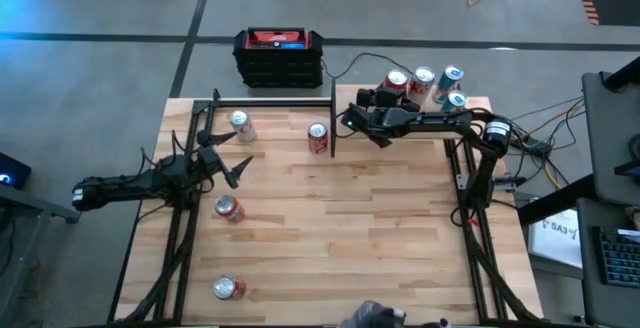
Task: Place canned beverage on shelf
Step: Put the bottom red soda can on the shelf, then put the top red white soda can on the shelf
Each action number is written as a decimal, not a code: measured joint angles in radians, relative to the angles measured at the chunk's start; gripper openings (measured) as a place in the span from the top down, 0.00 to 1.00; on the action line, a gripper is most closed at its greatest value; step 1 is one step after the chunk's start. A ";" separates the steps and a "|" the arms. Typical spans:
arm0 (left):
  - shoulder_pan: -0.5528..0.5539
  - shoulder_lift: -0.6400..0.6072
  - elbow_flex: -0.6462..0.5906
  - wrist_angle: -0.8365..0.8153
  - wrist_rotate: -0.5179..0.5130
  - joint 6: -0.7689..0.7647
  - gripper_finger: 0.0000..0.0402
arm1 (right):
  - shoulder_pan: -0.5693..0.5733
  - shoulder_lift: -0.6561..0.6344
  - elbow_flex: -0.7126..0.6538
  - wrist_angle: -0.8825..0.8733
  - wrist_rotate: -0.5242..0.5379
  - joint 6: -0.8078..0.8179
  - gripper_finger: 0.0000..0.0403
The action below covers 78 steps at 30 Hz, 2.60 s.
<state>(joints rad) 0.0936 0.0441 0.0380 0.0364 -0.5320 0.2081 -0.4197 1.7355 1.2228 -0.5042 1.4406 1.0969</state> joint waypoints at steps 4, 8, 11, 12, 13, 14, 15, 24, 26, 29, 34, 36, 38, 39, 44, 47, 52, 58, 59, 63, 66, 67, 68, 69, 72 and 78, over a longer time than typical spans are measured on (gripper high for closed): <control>0.000 0.000 0.000 0.000 0.000 0.000 0.01 | -0.005 0.000 0.000 0.024 0.000 -0.016 0.26; 0.000 0.000 0.000 0.000 0.000 0.000 0.01 | -0.005 0.000 0.000 0.043 -0.001 -0.038 0.26; 0.000 0.000 0.000 0.000 0.000 0.000 0.01 | -0.007 0.000 0.000 0.074 -0.001 -0.070 0.26; 0.000 0.000 0.000 0.000 0.000 0.000 0.01 | -0.008 0.000 0.000 0.081 -0.001 -0.079 0.26; 0.000 0.000 0.000 0.000 0.000 0.000 0.01 | -0.008 0.000 0.000 0.086 -0.001 -0.090 0.26; 0.000 0.000 0.000 0.000 0.000 0.000 0.01 | -0.009 0.000 0.000 0.097 -0.001 -0.097 0.26; 0.000 0.000 0.000 0.000 0.000 0.000 0.01 | -0.010 0.000 0.000 0.105 -0.002 -0.102 0.26; 0.000 0.000 0.000 0.000 0.000 0.000 0.01 | -0.014 -0.001 0.000 0.133 -0.022 -0.131 0.26; 0.000 0.000 0.000 0.000 0.000 0.000 0.01 | -0.016 -0.001 0.000 0.141 -0.032 -0.140 0.26; 0.000 0.000 0.000 0.000 0.000 0.000 0.01 | -0.018 -0.001 0.000 0.145 -0.035 -0.143 0.26; 0.000 0.000 0.000 0.000 0.000 0.000 0.01 | -0.018 -0.001 0.000 0.146 -0.054 -0.169 0.26; 0.000 0.000 0.000 0.000 0.000 0.000 0.01 | -0.018 -0.002 0.000 0.147 -0.063 -0.175 0.25; 0.000 0.000 0.000 0.000 0.000 0.000 0.01 | -0.018 -0.002 0.000 0.147 -0.069 -0.179 0.23; 0.000 0.000 0.000 0.000 0.000 0.000 0.01 | -0.018 -0.002 0.000 0.147 -0.072 -0.181 0.21; 0.000 0.000 0.000 0.000 0.000 0.000 0.01 | -0.007 -0.002 0.000 0.146 -0.086 -0.182 0.15; 0.000 0.000 0.000 0.000 0.000 0.000 0.01 | 0.007 -0.002 0.000 0.145 -0.087 -0.182 0.12; 0.000 0.000 0.000 0.000 0.000 0.000 0.01 | 0.026 -0.002 0.000 0.143 -0.076 -0.182 0.11; 0.000 0.000 0.000 0.000 0.000 0.000 0.01 | 0.031 -0.002 0.000 0.140 -0.060 -0.186 0.11; 0.000 0.000 0.000 0.000 0.000 0.000 0.01 | 0.032 -0.002 0.000 0.138 -0.054 -0.186 0.11; 0.000 0.000 0.000 0.000 0.000 0.000 0.01 | 0.031 -0.003 0.000 0.111 -0.050 -0.183 0.11; 0.000 0.000 0.000 0.000 0.000 0.000 0.01 | 0.039 -0.008 0.000 0.077 -0.038 -0.171 0.11; 0.000 0.000 0.000 0.000 0.000 0.000 0.01 | 0.044 -0.009 0.000 0.064 -0.029 -0.158 0.11; 0.000 0.000 0.000 0.000 0.000 0.000 0.01 | 0.050 -0.012 0.000 0.050 -0.026 -0.142 0.11; 0.000 0.000 0.000 0.000 0.000 0.000 0.01 | 0.056 -0.016 0.000 0.035 -0.025 -0.127 0.11; 0.000 0.000 0.000 0.000 0.000 0.000 0.01 | 0.071 -0.026 0.000 -0.009 -0.025 -0.080 0.11; 0.000 0.000 0.000 0.000 0.000 0.000 0.01 | 0.094 -0.033 0.000 -0.044 -0.026 -0.049 0.11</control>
<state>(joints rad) 0.0937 0.0443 0.0382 0.0361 -0.5320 0.2082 -0.3255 1.7027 1.2232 -0.5483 1.4147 1.0481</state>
